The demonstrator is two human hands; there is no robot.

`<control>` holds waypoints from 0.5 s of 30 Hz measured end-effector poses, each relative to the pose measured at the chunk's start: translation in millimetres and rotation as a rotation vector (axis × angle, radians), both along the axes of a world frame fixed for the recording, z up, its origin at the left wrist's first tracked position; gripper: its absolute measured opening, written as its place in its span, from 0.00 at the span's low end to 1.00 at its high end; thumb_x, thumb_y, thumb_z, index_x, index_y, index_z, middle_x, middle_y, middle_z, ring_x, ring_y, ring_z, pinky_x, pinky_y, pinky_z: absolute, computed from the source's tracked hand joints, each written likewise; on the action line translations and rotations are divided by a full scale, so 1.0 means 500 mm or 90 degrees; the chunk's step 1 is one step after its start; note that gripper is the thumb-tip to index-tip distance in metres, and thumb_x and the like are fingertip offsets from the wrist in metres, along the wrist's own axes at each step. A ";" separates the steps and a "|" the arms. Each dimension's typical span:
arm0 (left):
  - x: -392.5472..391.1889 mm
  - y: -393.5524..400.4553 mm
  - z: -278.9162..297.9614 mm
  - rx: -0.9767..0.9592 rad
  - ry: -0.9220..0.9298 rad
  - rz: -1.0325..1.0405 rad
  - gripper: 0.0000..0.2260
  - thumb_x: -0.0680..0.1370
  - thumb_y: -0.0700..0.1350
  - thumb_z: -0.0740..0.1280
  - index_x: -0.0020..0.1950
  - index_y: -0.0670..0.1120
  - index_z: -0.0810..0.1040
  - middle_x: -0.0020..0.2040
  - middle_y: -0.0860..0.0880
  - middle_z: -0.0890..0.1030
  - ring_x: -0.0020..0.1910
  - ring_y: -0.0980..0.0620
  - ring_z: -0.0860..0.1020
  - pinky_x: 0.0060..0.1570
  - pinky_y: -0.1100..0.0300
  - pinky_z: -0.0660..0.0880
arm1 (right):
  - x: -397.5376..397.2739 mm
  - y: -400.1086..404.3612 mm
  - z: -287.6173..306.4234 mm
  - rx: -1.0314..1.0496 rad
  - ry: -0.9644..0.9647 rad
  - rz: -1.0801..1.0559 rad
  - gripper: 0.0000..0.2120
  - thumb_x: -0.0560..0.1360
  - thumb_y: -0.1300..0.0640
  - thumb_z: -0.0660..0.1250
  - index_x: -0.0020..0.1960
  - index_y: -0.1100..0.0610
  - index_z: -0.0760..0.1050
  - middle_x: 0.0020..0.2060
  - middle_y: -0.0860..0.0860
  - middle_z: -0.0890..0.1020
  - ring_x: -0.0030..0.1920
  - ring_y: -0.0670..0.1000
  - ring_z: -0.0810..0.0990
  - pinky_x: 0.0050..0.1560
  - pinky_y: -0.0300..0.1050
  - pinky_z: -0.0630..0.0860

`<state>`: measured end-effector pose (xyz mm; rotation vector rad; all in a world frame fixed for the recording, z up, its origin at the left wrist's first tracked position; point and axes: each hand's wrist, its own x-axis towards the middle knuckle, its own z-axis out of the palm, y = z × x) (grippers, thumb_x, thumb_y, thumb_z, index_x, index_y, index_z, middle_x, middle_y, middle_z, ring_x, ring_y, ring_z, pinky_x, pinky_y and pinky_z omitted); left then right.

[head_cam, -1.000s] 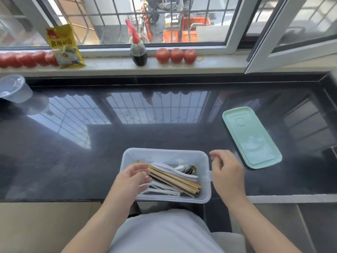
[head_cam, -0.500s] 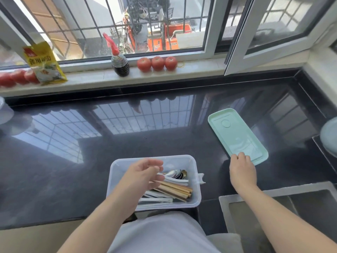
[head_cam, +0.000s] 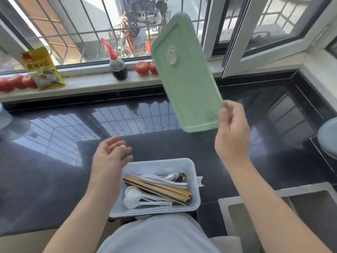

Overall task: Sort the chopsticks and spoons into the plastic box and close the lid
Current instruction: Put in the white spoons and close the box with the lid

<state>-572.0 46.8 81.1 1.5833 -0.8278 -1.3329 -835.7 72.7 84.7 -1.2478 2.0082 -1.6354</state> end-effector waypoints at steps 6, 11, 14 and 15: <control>0.105 -0.026 0.013 -0.088 -0.009 0.163 0.15 0.84 0.48 0.61 0.71 0.52 0.73 0.61 0.50 0.77 0.58 0.50 0.80 0.56 0.52 0.79 | 0.023 -0.040 0.010 0.148 -0.246 0.077 0.15 0.85 0.51 0.59 0.47 0.53 0.82 0.40 0.48 0.86 0.40 0.46 0.81 0.44 0.46 0.77; 0.110 0.014 -0.013 0.127 -0.089 -0.058 0.11 0.84 0.52 0.62 0.63 0.53 0.79 0.54 0.51 0.86 0.49 0.48 0.84 0.46 0.49 0.81 | 0.057 -0.020 -0.055 0.402 -0.288 0.235 0.18 0.85 0.48 0.58 0.48 0.55 0.83 0.42 0.53 0.87 0.42 0.53 0.85 0.47 0.51 0.80; 0.103 0.046 -0.045 0.109 -0.176 -0.103 0.09 0.84 0.52 0.63 0.58 0.52 0.81 0.49 0.51 0.87 0.47 0.50 0.85 0.45 0.51 0.81 | 0.068 -0.017 -0.081 0.419 -0.215 0.220 0.15 0.84 0.49 0.61 0.48 0.54 0.83 0.45 0.51 0.86 0.44 0.51 0.82 0.46 0.46 0.76; 0.100 0.057 -0.055 0.084 -0.211 -0.095 0.09 0.84 0.52 0.62 0.57 0.52 0.80 0.49 0.52 0.87 0.47 0.51 0.85 0.44 0.54 0.79 | 0.070 -0.012 -0.090 0.415 -0.171 0.211 0.11 0.83 0.49 0.62 0.50 0.52 0.82 0.47 0.48 0.85 0.47 0.49 0.81 0.46 0.44 0.74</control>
